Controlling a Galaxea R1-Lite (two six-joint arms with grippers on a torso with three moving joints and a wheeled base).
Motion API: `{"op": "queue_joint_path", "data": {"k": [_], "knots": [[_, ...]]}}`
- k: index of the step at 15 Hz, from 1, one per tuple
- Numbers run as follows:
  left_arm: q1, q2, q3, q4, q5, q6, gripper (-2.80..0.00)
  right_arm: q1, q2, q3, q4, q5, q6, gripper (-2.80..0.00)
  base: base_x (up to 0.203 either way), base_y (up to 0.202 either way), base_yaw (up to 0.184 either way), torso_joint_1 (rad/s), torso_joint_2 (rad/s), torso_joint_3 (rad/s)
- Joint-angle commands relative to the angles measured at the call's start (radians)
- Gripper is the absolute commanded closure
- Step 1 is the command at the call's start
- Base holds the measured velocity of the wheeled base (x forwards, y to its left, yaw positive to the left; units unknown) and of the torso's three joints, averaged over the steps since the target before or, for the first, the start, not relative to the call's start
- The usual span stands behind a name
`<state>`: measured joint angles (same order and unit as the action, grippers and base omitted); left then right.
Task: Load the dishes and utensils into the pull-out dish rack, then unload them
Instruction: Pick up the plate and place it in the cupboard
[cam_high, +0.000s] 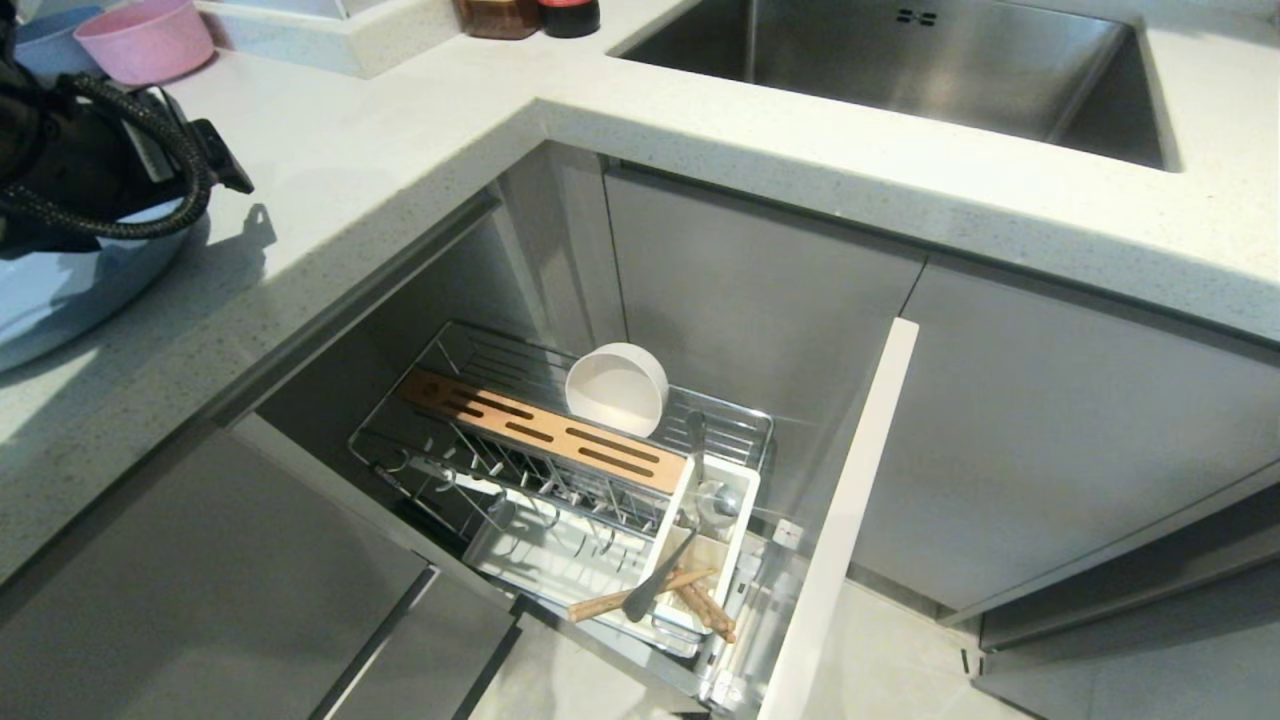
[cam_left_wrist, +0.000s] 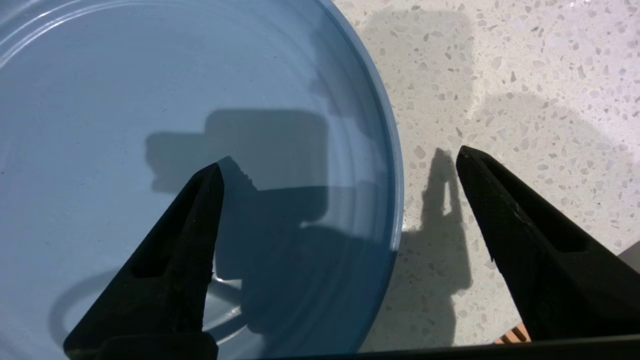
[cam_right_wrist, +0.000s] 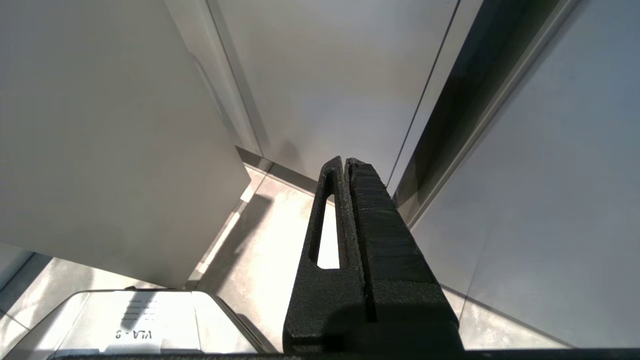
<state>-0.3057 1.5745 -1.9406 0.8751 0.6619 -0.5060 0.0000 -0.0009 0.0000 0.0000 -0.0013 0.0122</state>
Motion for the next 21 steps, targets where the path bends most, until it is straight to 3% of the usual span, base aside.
{"op": "queue_joint_path", "data": {"k": [1, 13, 14, 21], "knots": [[0.002, 0.009, 0.000, 0.004, 0.004, -0.005, -2.80, 0.000, 0.001, 0.002, 0.000, 0.000, 0.000, 0.00, 0.000, 0.000, 0.000, 0.000, 0.00, 0.000], [0.010, 0.029, 0.000, 0.005, 0.033, -0.022, -2.80, 0.000, 0.001, 0.002, 0.000, 0.000, 0.000, 0.00, 0.000, 0.000, 0.000, 0.000, 0.00, 0.000], [0.010, 0.029, 0.001, 0.004, 0.033, -0.024, 0.00, 0.000, 0.001, 0.001, 0.000, 0.000, 0.000, 0.00, 0.000, 0.000, 0.000, 0.000, 0.00, 0.000], [0.008, 0.027, 0.000, 0.004, 0.031, -0.043, 0.00, 0.000, 0.001, 0.002, 0.000, 0.000, 0.000, 0.00, 0.000, 0.000, 0.000, 0.000, 0.00, 0.000]]}}
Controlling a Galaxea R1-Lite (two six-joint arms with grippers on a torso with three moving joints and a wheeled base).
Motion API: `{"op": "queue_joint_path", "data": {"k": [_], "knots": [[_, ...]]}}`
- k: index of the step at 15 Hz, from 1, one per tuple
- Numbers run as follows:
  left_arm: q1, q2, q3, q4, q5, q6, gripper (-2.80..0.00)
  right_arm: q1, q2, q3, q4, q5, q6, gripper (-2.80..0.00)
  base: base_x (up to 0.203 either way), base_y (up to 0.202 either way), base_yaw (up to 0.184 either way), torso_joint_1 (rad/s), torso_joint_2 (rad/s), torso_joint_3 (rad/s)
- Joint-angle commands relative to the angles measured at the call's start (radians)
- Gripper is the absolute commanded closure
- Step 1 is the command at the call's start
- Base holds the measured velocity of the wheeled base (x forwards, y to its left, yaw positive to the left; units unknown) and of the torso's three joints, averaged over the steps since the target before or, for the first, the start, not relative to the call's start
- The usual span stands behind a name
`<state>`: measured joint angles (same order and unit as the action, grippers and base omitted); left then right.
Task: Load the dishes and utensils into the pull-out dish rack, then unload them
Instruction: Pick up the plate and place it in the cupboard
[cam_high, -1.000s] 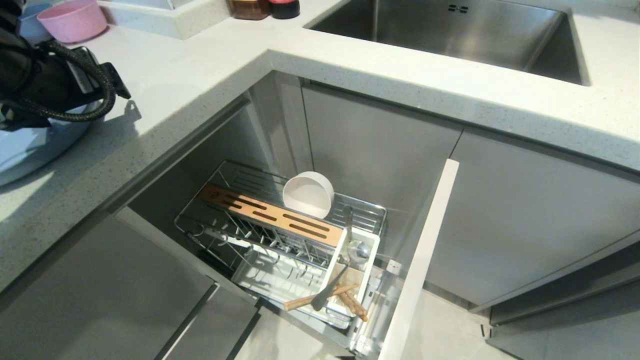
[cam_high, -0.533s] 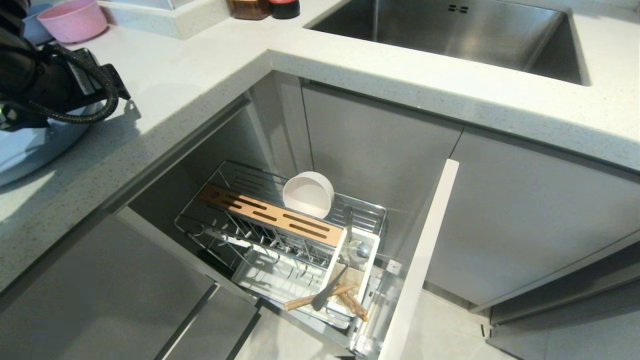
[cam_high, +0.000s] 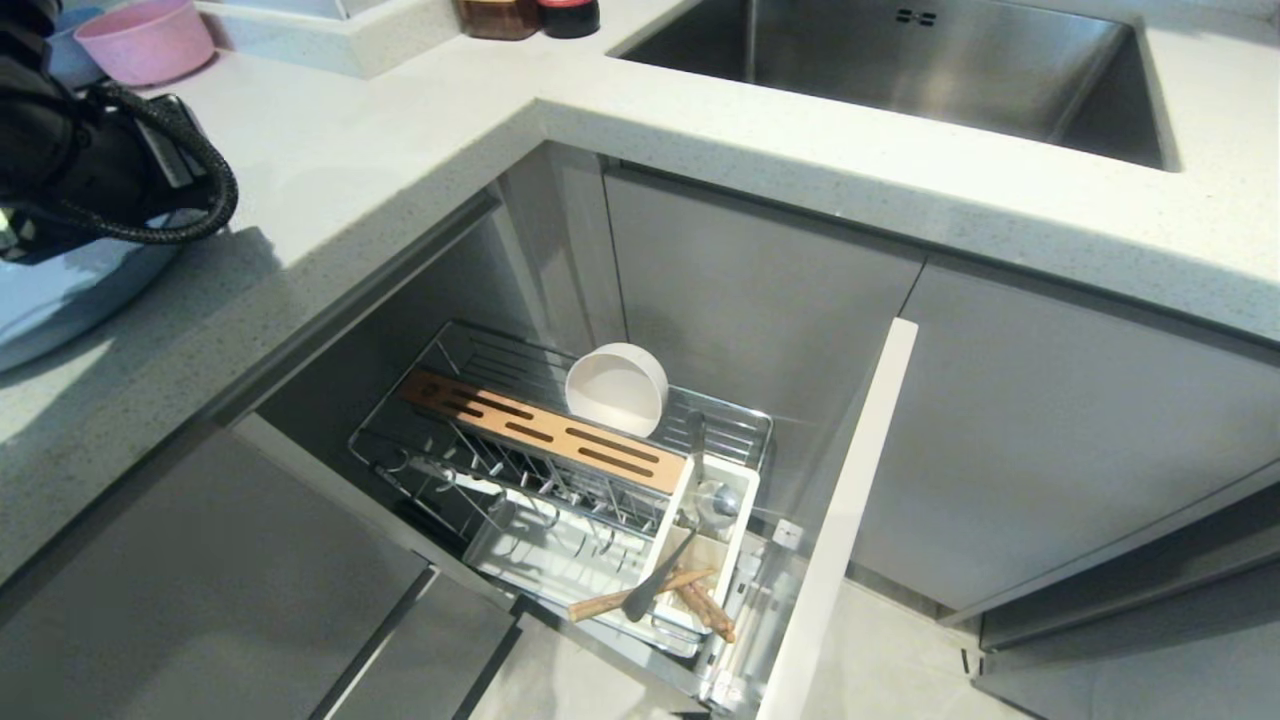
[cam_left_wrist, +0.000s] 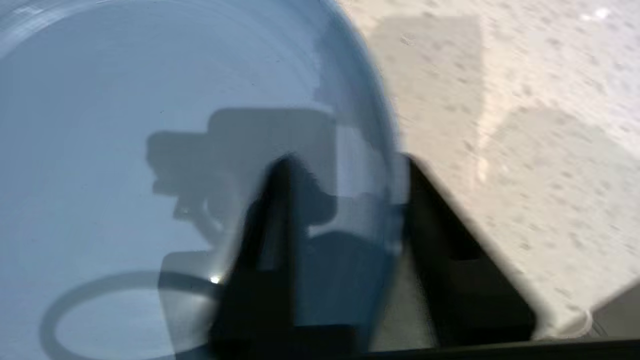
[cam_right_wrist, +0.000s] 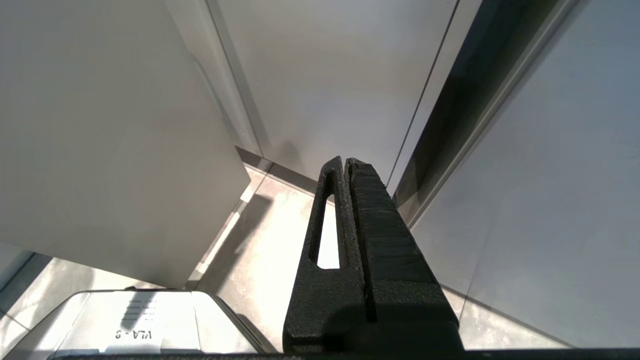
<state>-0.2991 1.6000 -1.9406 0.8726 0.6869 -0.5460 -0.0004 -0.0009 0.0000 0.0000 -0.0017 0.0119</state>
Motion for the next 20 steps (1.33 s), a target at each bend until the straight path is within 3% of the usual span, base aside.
{"op": "queue_joint_path", "data": {"k": [1, 9, 14, 16, 20], "knots": [[0.002, 0.001, 0.000, 0.006, 0.006, -0.003, 0.00, 0.000, 0.001, 0.002, 0.000, 0.000, 0.000, 0.00, 0.000, 0.000, 0.000, 0.000, 0.00, 0.000], [-0.033, -0.043, 0.000, 0.004, 0.008, 0.013, 0.00, 0.000, 0.001, 0.001, 0.000, 0.000, 0.000, 0.00, 0.000, 0.000, 0.000, 0.000, 0.00, 0.000], [-0.091, -0.131, 0.000, 0.004, 0.009, 0.177, 0.00, 0.000, 0.001, 0.000, 0.000, 0.000, 0.000, 0.00, 0.000, 0.000, 0.000, 0.000, 0.00, 0.000], [-0.104, -0.165, 0.000, -0.004, 0.006, 0.304, 0.00, 0.000, 0.001, 0.001, 0.000, 0.000, 0.000, 0.00, 0.000, 0.000, 0.000, 0.000, 0.00, 0.000], [-0.236, -0.195, 0.001, -0.224, 0.005, 0.344, 0.00, 0.000, 0.001, 0.002, 0.000, 0.000, 0.000, 0.00, 0.000, 0.000, 0.000, 0.000, 0.00, 0.000]]}}
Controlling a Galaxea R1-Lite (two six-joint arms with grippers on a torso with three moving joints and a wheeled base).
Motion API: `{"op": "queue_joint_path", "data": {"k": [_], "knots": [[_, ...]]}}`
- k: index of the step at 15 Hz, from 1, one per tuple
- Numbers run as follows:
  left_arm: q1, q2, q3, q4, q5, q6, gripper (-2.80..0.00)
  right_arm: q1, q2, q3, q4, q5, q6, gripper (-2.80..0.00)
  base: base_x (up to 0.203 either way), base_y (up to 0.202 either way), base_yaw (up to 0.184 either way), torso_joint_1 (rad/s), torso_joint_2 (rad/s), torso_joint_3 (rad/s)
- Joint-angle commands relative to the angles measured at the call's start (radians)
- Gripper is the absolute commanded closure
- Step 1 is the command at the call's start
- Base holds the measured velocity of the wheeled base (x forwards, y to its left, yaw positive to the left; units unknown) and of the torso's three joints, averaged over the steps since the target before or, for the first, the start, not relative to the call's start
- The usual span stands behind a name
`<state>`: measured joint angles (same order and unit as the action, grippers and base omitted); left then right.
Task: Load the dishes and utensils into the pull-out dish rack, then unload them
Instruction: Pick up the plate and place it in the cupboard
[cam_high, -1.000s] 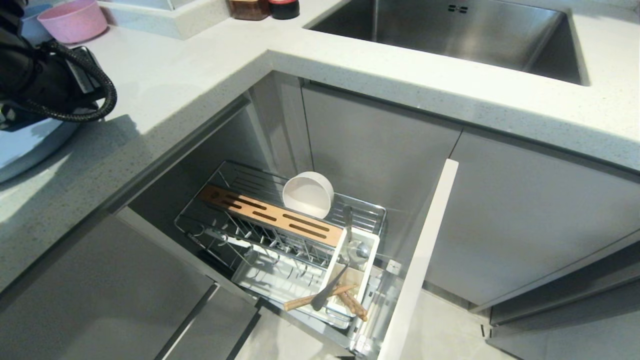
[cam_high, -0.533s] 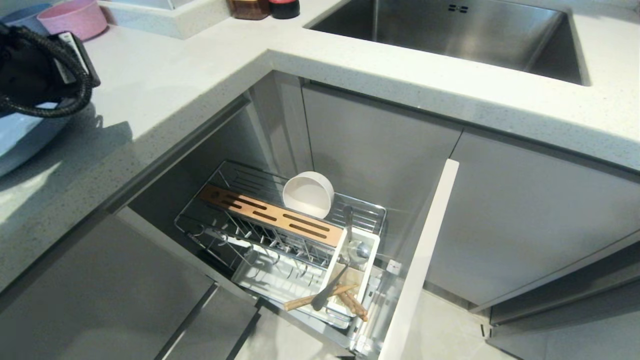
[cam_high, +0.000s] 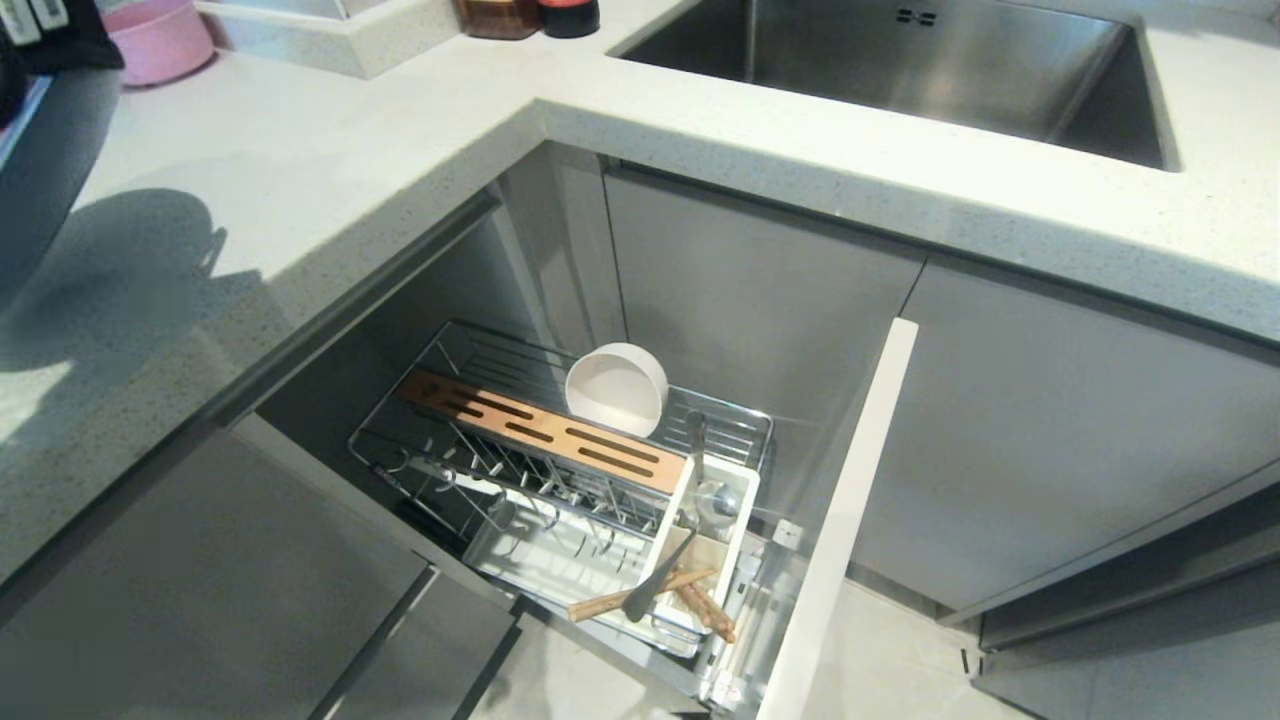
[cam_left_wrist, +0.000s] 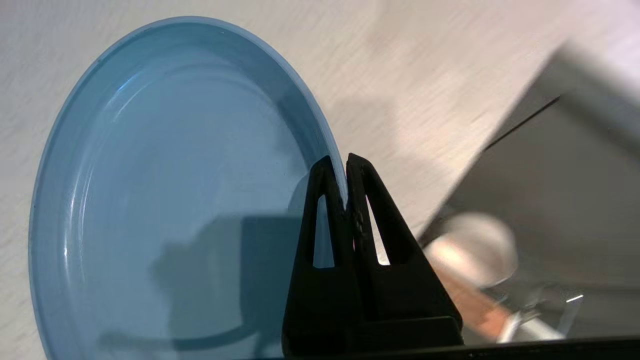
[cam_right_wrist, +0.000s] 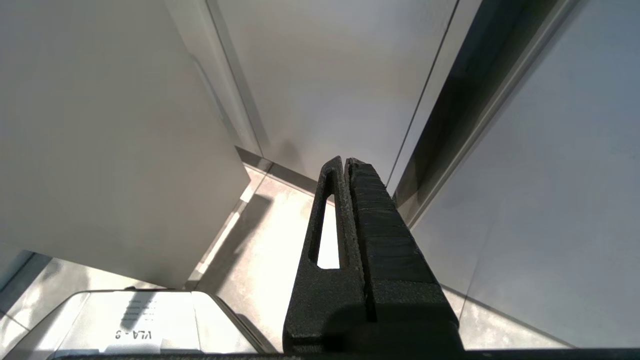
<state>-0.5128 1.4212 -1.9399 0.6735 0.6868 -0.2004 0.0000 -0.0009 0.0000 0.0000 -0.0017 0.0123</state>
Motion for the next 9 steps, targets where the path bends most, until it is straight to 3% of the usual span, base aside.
{"op": "queue_joint_path", "data": {"k": [1, 5, 9], "knots": [[-0.065, -0.018, 0.001, -0.129, 0.004, 0.000, 0.00, 0.000, 0.001, 0.001, 0.000, 0.000, 0.000, 0.00, 0.000, 0.000, 0.000, 0.000, 0.00, 0.000], [-0.229, -0.005, 0.027, -0.540, -0.039, -0.007, 0.00, 0.000, 0.001, 0.002, 0.000, 0.000, 0.000, 0.00, 0.000, 0.000, 0.000, 0.000, 0.00, 0.000], [-0.428, 0.046, 0.154, -0.821, -0.053, -0.019, 0.00, 0.000, 0.001, 0.002, 0.000, 0.000, 0.000, 0.00, 0.000, 0.000, 0.000, 0.000, 0.00, 0.000]]}}
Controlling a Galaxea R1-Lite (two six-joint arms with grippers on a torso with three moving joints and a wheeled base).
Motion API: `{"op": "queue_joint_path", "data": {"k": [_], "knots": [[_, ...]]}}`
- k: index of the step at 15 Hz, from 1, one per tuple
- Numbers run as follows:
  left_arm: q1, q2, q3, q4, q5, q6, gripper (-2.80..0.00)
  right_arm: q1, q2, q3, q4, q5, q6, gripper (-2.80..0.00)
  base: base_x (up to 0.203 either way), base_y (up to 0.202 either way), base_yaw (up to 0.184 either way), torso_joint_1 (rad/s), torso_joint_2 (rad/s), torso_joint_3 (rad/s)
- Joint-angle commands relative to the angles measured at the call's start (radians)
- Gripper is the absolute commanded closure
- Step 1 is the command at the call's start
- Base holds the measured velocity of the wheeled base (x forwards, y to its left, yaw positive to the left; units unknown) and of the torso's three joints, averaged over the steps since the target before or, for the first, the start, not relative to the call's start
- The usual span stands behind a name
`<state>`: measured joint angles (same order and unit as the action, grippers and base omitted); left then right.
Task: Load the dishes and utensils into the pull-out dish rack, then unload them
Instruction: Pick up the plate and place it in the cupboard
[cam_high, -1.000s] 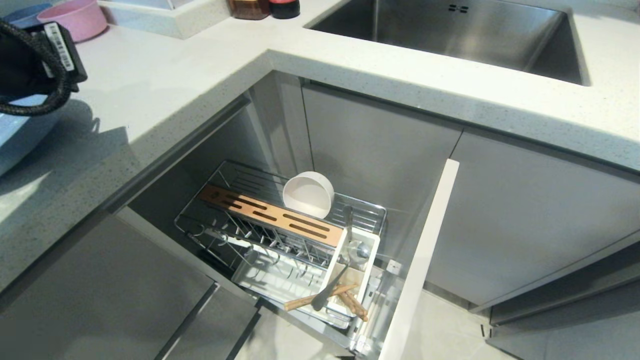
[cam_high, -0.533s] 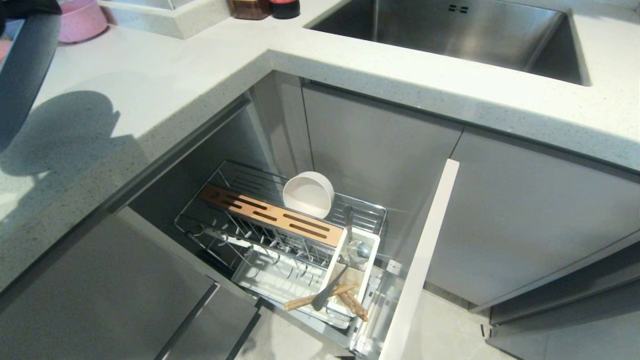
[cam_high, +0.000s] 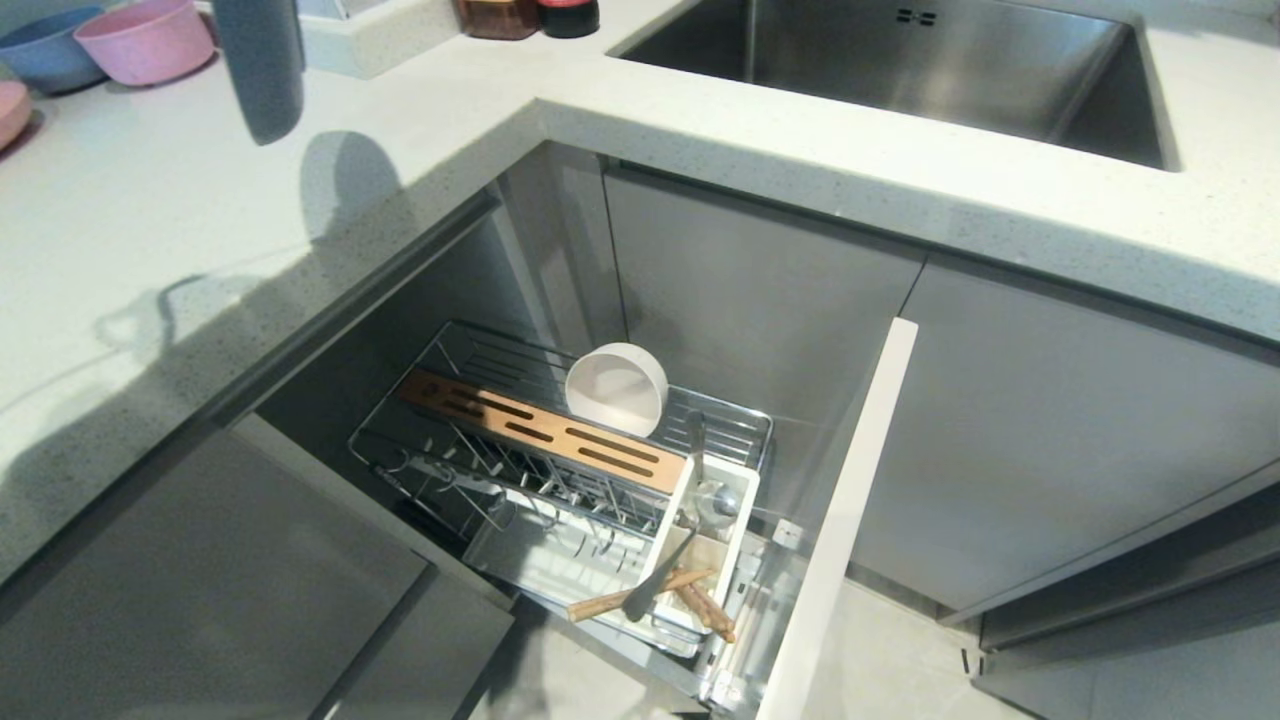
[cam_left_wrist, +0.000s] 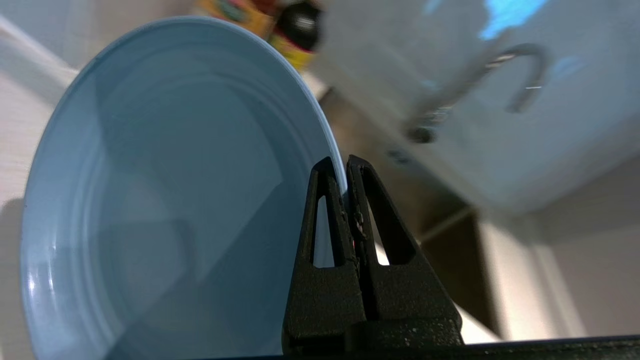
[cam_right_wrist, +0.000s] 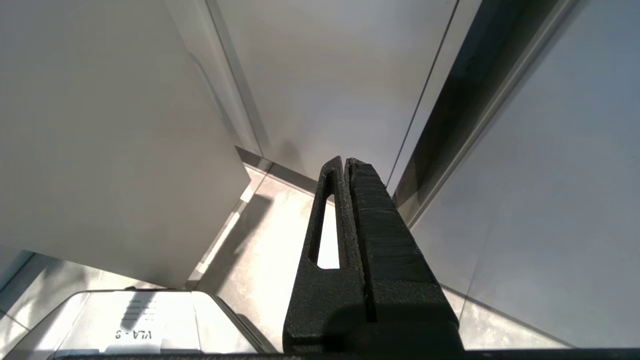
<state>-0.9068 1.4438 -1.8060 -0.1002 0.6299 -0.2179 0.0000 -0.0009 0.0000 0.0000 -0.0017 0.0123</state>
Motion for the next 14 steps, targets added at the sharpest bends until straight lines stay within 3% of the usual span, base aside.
{"op": "queue_joint_path", "data": {"k": [1, 5, 11, 14], "knots": [[-0.087, 0.042, 0.064, -0.161, 0.005, -0.002, 0.00, 0.000, 0.001, 0.002, 0.000, 0.000, 0.000, 0.00, 0.000, 0.000, 0.000, 0.000, 0.00, 0.000], [-0.175, 0.141, 0.228, -0.554, 0.030, -0.006, 0.00, 0.000, 0.001, 0.002, 0.000, 0.000, 0.000, 0.00, 0.000, 0.000, 0.000, 0.000, 0.00, 0.000], [-0.233, 0.310, 0.365, -0.942, 0.315, -0.004, 0.00, 0.000, 0.001, 0.002, 0.000, 0.000, 0.000, 0.00, 0.000, 0.000, 0.000, 0.000, 0.00, 0.000], [-0.266, 0.362, 0.429, -1.059, 0.380, -0.001, 0.00, 0.000, 0.001, 0.002, 0.000, 0.000, 0.000, 0.00, 0.000, 0.000, 0.000, 0.000, 0.00, 0.000]]}}
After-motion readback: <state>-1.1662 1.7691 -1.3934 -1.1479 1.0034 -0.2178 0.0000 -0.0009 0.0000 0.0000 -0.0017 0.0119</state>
